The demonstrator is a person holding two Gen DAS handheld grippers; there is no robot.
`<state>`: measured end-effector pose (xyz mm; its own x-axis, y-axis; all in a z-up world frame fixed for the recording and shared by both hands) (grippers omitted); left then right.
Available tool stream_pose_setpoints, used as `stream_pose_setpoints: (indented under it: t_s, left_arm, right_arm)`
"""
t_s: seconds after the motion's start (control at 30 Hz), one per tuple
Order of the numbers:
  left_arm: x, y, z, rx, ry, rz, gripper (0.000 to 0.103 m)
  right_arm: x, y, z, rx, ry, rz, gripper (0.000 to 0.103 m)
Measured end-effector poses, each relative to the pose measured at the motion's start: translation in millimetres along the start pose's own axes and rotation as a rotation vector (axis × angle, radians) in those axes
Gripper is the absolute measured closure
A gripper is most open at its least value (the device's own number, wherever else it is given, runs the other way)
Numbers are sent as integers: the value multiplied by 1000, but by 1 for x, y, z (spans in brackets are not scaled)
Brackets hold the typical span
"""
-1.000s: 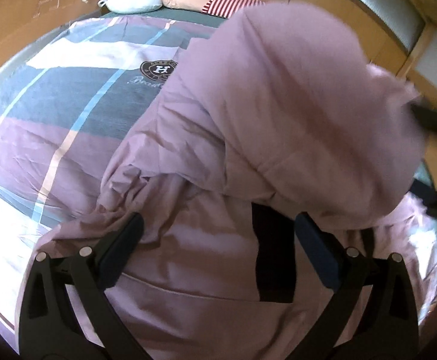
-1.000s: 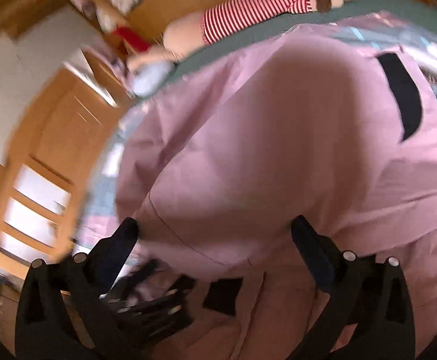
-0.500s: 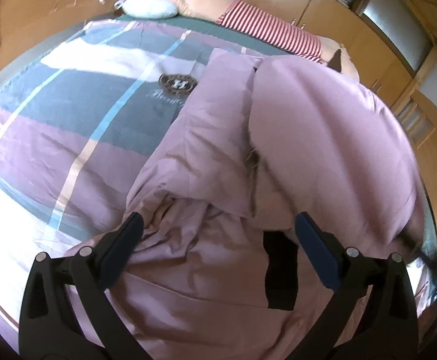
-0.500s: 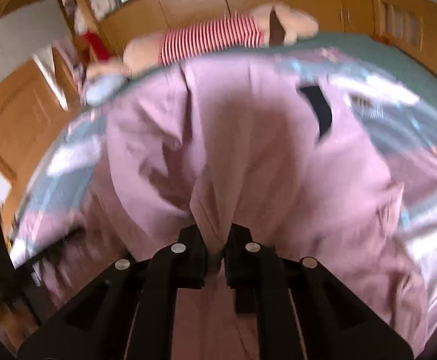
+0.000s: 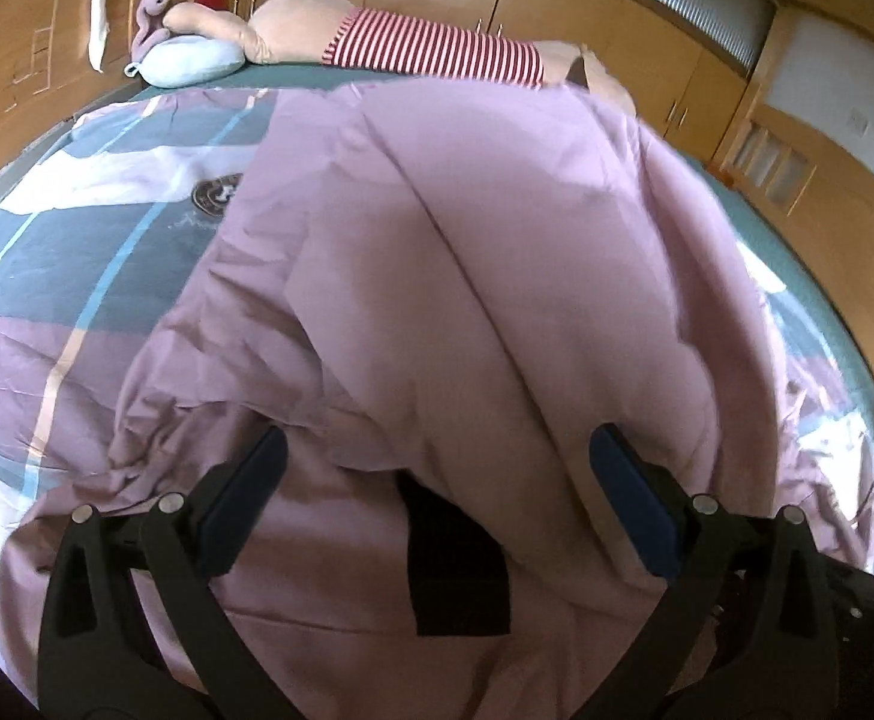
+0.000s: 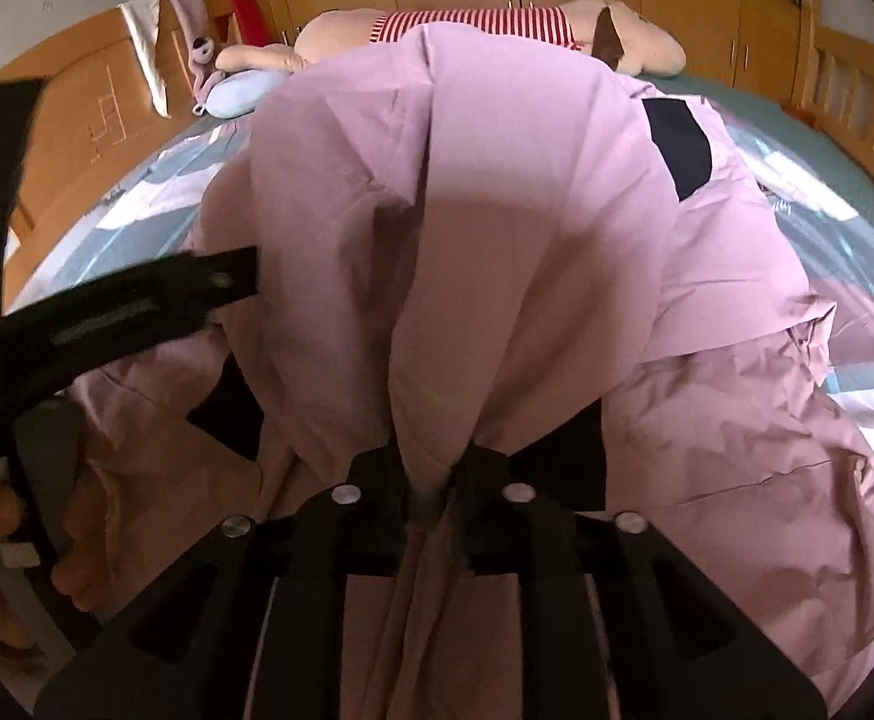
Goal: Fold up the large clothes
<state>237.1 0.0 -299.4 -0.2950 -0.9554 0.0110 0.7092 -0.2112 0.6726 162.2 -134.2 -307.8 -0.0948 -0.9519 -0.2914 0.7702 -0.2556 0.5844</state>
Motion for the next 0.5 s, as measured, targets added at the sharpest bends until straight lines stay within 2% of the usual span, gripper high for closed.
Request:
stream_pose_setpoints:
  t_s: [0.07,0.1,0.13,0.17,0.2,0.27,0.33,0.37,0.4,0.5]
  left_arm:
    - [-7,-13,-19,-75,2,24,2]
    - [-11,-17,-25,-89,-27,52,2]
    - [-13,-17,-25,-83,-45,69,2]
    - [-14,-16,-25,-78,-51,78,2]
    - [-14,-15,-24,-80,-47,77,2]
    - [-12,-15,-25,-76,-25,58,2]
    - [-11,-16,-26,-75,-9,44,2]
    - [-10,-16,-26,-75,0,36,2]
    - [-9,-16,-26,-75,3,34,2]
    - [-8,-16,-26,-77,5,32,2]
  right_arm:
    - [6,-3,-2,-28,25,-40,71]
    - [9,-4,-1,-51,51,-66,67]
    - [11,-4,1,-78,75,-84,55]
    - [15,-4,4,-91,72,-102,37]
    - [18,-3,8,-98,78,-122,33]
    - [22,6,23,-50,117,-155,33]
    - [28,25,44,92,98,-163,33]
    - [31,38,55,179,77,-160,38]
    - [30,50,60,227,68,-158,42]
    - [19,74,49,235,93,-144,52]
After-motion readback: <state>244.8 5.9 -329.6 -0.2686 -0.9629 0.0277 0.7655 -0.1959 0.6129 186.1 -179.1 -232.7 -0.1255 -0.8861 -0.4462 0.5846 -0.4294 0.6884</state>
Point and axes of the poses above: each gripper's, at about its wrist camera, not at the fingertips, and z roughly against the way its jaws point, x to its right, y to its top, the point moved 9 cm from there along -z, roughly the way its jaws point, and after that the axes turned 15 degrees about -z, right-handed, at the moved point
